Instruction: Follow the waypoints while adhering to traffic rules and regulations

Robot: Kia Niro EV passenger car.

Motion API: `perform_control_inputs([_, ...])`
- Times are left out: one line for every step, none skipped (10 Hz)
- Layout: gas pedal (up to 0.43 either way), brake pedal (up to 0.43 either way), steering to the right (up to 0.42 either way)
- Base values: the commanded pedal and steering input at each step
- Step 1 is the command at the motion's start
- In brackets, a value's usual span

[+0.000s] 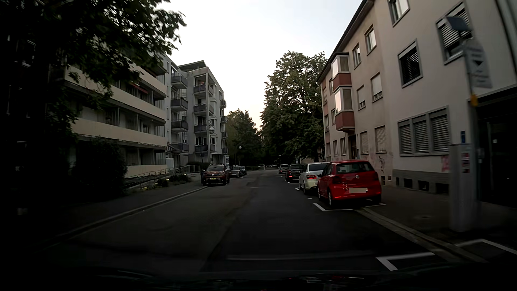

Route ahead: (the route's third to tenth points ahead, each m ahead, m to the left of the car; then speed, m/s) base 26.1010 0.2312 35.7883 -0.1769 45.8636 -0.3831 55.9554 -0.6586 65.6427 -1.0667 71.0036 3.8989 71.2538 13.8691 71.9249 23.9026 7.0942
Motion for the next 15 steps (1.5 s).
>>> perform_control_inputs([0.059, 0.0, -0.011])
perform_control_inputs([0.059, 0.0, -0.011])
perform_control_inputs([0.059, 0.0, -0.011])
perform_control_inputs([0.059, 0.0, -0.009])
perform_control_inputs([0.059, 0.0, -0.007])
perform_control_inputs([0.059, 0.0, -0.007])
perform_control_inputs([0.059, 0.0, -0.006])
perform_control_inputs([0.059, 0.0, -0.003])
perform_control_inputs([0.059, 0.0, 0.0])
perform_control_inputs([0.059, 0.0, 0.0])
perform_control_inputs([0.059, 0.0, 0.0])
perform_control_inputs([0.059, 0.0, 0.0])
perform_control_inputs([0.059, 0.0, 0.0])
perform_control_inputs([0.059, 0.0, 0.0])
perform_control_inputs([0.059, 0.0, 0.0])
